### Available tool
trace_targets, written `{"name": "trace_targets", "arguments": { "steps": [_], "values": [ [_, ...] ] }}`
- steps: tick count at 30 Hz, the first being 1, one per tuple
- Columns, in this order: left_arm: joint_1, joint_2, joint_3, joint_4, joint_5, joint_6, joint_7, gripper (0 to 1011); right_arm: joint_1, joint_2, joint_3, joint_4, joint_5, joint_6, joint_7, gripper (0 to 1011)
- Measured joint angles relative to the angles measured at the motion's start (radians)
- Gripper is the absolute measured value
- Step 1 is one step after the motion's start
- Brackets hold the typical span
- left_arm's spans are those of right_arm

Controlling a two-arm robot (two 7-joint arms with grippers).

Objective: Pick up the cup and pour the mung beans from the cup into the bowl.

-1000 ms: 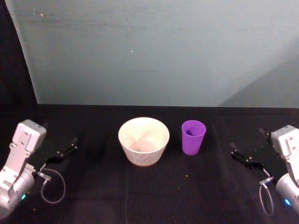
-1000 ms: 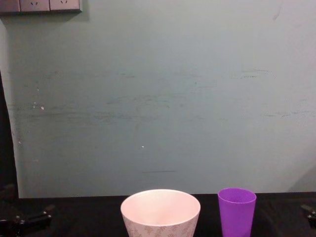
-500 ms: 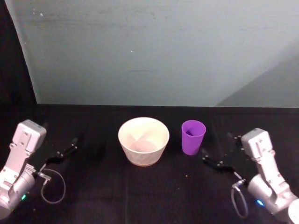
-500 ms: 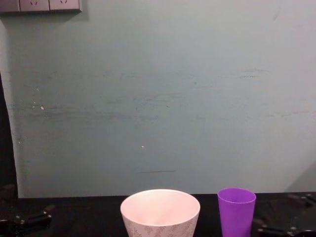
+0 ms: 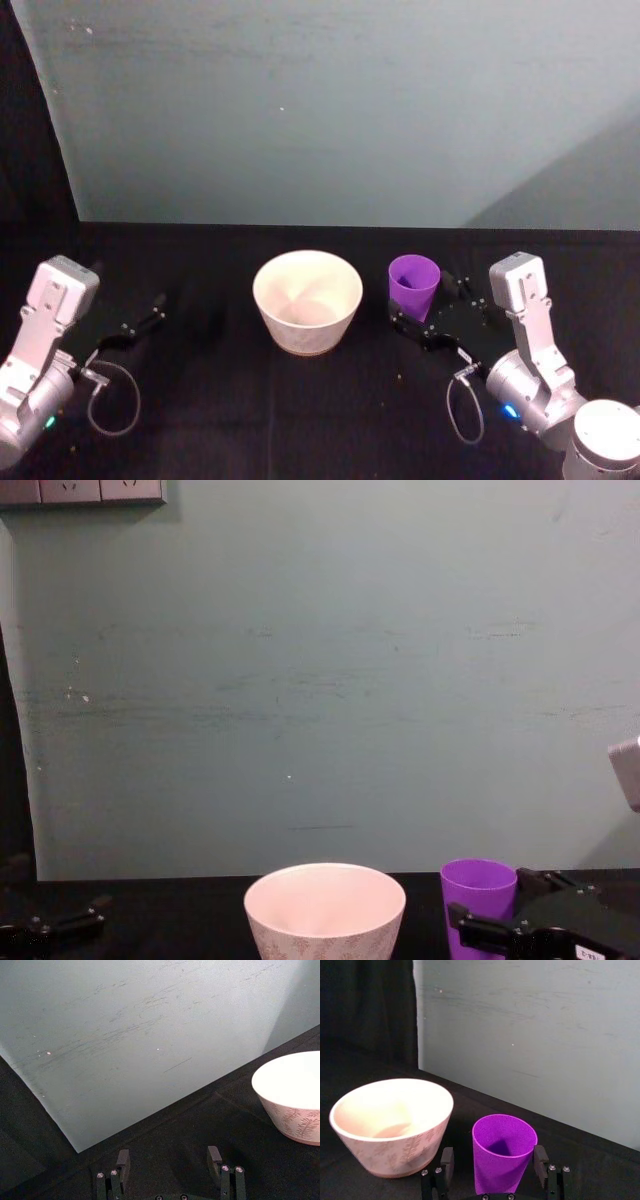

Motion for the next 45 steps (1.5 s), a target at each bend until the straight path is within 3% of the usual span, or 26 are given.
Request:
{"name": "trace_targets", "arguments": {
  "steps": [9,27,33,37,40,45],
  "values": [
    [0.0,0.0,0.0,0.0,0.0,0.0,0.0,1011,0.015,-0.037,0.024,0.048,0.0,-0.014,0.006,1003],
    [0.0,0.0,0.0,0.0,0.0,0.0,0.0,1011,0.142,-0.139,0.056,0.297,-0.002,-0.077,0.091,1000],
    [0.0,0.0,0.0,0.0,0.0,0.0,0.0,1011,0.151,-0.163,0.083,0.346,0.014,-0.102,0.116,890],
    [0.0,0.0,0.0,0.0,0.0,0.0,0.0,1011,0.147,-0.167,0.097,0.345,0.022,-0.111,0.132,775],
    [0.0,0.0,0.0,0.0,0.0,0.0,0.0,1011,0.137,-0.164,0.104,0.321,0.022,-0.111,0.135,742],
    [0.0,0.0,0.0,0.0,0.0,0.0,0.0,1011,0.088,-0.134,0.122,0.193,0.016,-0.073,0.13,723]
  ]
}}
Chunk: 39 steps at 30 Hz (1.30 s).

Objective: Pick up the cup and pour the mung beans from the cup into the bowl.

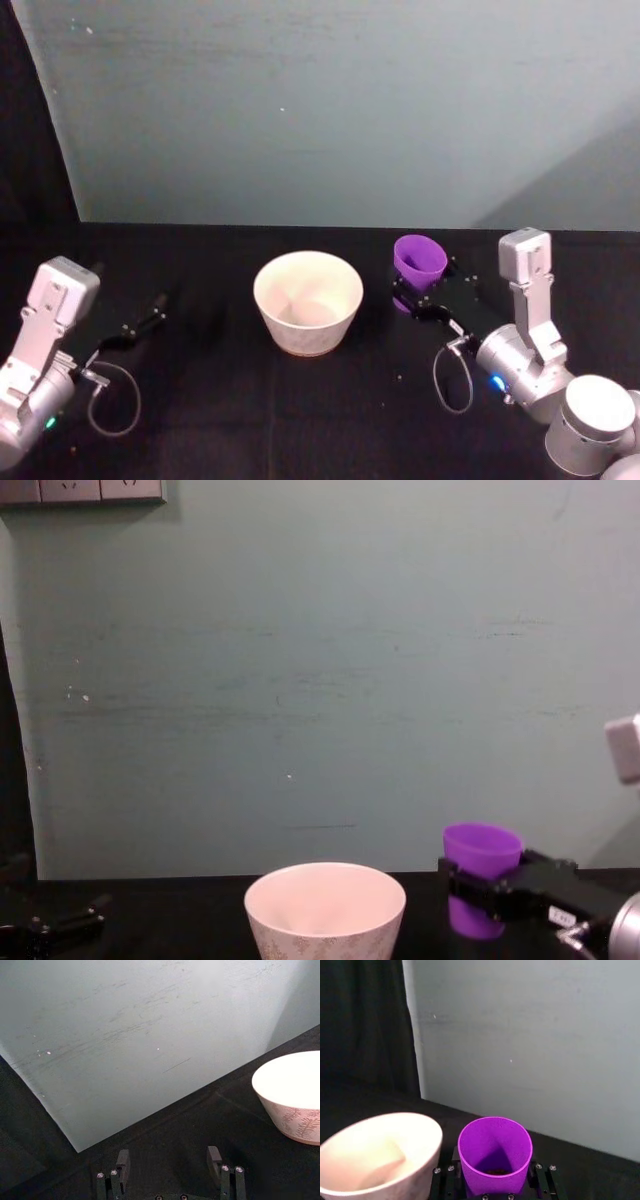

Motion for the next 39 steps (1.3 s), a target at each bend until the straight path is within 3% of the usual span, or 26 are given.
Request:
{"name": "trace_targets", "arguments": {
  "steps": [8,14,24,39],
  "values": [
    [0.0,0.0,0.0,0.0,0.0,0.0,0.0,1011,-0.094,0.083,0.025,-0.272,-0.008,0.182,-0.003,718],
    [0.0,0.0,0.0,0.0,0.0,0.0,0.0,1011,-0.15,0.125,0.048,-0.406,-0.013,0.243,0.006,718],
    [0.0,0.0,0.0,0.0,0.0,0.0,0.0,1011,-0.168,0.127,0.071,-0.423,-0.017,0.238,0.023,718],
    [0.0,0.0,0.0,0.0,0.0,0.0,0.0,1011,-0.166,0.122,0.072,-0.415,-0.02,0.231,0.023,718]
  ]
}}
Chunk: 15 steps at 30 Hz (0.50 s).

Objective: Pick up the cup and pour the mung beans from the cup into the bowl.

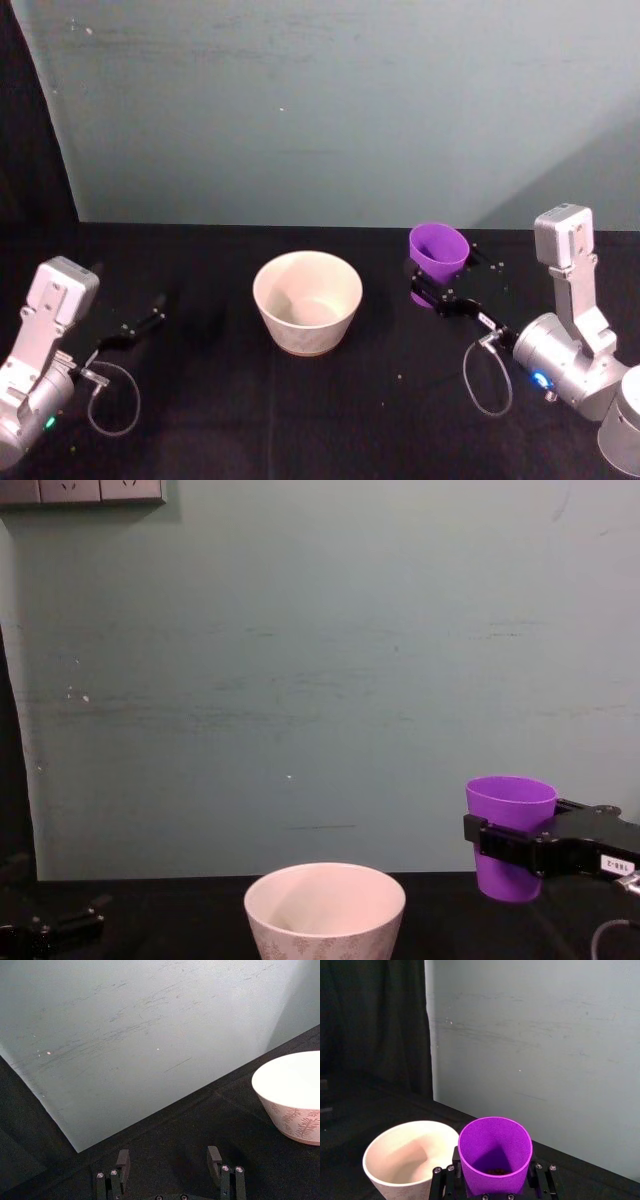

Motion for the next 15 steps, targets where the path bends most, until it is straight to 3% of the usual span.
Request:
{"name": "trace_targets", "arguments": {
  "steps": [15],
  "values": [
    [0.0,0.0,0.0,0.0,0.0,0.0,0.0,1011,0.001,0.001,-0.001,-0.001,0.001,0.001,0.001,718]
  ]
}}
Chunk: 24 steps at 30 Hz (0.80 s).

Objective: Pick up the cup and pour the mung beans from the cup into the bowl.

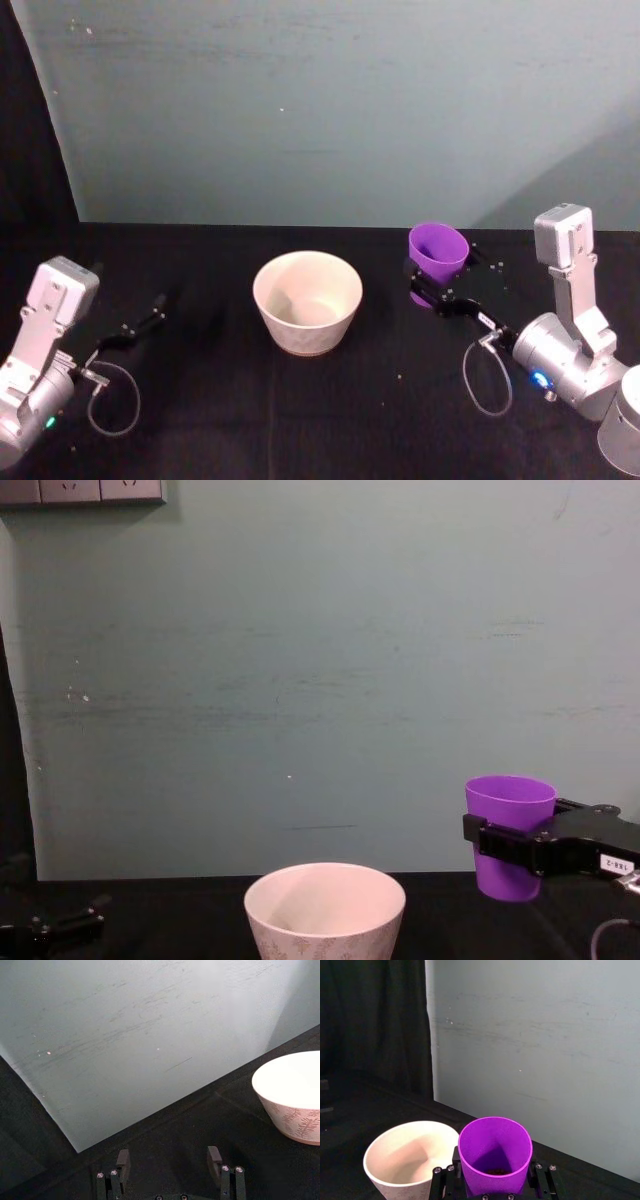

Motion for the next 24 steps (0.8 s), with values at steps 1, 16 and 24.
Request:
{"name": "trace_targets", "arguments": {
  "steps": [1,16,24],
  "values": [
    [0.0,0.0,0.0,0.0,0.0,0.0,0.0,1011,0.0,0.0,0.0,0.0,0.0,0.0,0.0,718],
    [0.0,0.0,0.0,0.0,0.0,0.0,0.0,1011,0.0,0.0,0.0,0.0,0.0,0.001,0.0,718],
    [0.0,0.0,0.0,0.0,0.0,0.0,0.0,1011,0.0,0.0,0.0,0.0,0.0,0.0,0.0,718]
  ]
}}
